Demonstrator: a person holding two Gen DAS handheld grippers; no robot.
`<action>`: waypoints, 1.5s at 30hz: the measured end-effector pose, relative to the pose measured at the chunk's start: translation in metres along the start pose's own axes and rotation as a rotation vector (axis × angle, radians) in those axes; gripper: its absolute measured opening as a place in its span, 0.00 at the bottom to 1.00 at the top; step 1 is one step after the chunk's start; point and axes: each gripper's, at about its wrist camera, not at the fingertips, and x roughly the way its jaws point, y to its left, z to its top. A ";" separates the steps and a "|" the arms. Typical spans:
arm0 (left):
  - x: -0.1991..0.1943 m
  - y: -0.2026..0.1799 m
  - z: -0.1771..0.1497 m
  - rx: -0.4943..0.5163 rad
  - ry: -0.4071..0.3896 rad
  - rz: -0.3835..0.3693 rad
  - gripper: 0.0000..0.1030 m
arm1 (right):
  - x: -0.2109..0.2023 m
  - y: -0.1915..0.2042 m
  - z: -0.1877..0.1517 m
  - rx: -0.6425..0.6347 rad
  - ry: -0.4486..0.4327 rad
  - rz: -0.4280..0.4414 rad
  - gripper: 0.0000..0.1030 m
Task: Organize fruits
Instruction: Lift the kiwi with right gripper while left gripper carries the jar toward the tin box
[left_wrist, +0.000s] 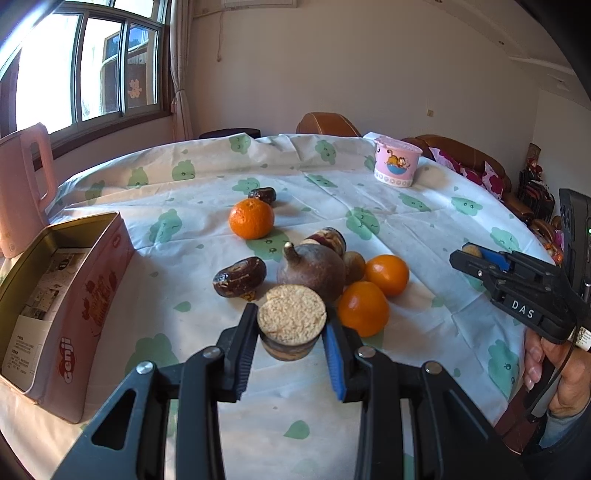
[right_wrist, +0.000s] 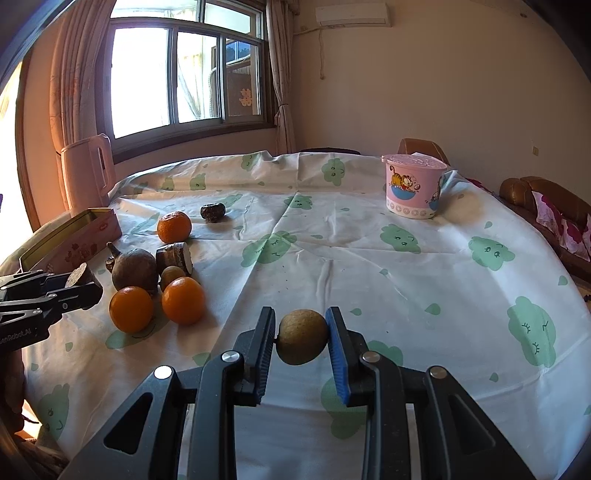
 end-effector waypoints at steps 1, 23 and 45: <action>-0.001 0.000 0.000 -0.001 -0.004 0.001 0.35 | -0.001 0.000 0.000 -0.001 -0.005 0.001 0.29; -0.014 -0.001 -0.004 0.003 -0.099 0.040 0.35 | -0.013 0.003 -0.003 -0.020 -0.094 0.027 0.29; -0.026 -0.006 -0.008 0.027 -0.179 0.068 0.35 | -0.021 0.005 -0.007 -0.034 -0.158 0.035 0.29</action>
